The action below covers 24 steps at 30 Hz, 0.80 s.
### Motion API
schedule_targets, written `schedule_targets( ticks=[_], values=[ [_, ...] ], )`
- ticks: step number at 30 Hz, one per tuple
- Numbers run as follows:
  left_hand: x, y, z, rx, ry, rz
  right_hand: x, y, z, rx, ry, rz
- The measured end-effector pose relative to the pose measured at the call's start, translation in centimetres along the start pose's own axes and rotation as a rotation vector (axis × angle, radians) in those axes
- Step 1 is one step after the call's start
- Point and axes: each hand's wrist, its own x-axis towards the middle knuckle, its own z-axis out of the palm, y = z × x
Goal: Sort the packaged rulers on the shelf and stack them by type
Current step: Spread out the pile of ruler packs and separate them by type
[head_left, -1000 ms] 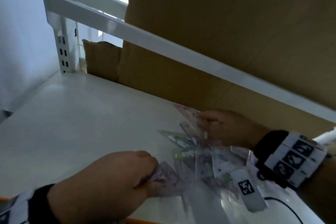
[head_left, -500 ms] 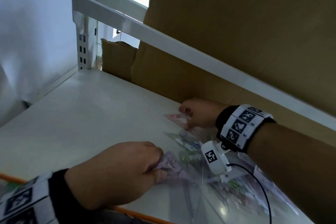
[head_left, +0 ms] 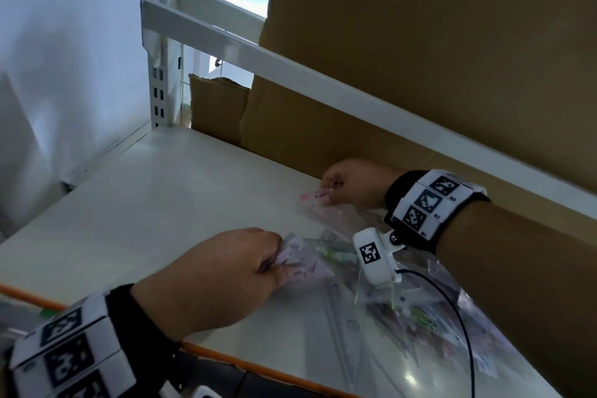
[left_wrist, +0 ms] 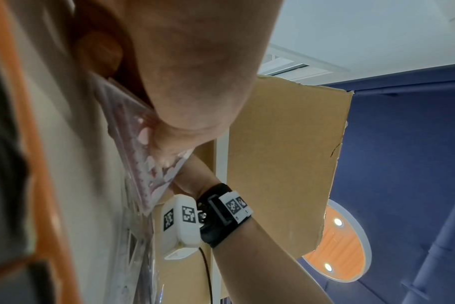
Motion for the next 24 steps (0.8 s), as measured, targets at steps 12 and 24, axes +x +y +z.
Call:
schedule_targets(
  ticks=[12,24],
  values=[
    [-0.3,-0.4,0.2,0.060,-0.039,0.163,-12.6,-4.2,-1.1,0.278,0.471,-0.271],
    [-0.7,0.3,0.0,0.182,-0.086,0.246,-18.2,-4.4,4.6,-0.073,0.238,-0.150]
  ],
)
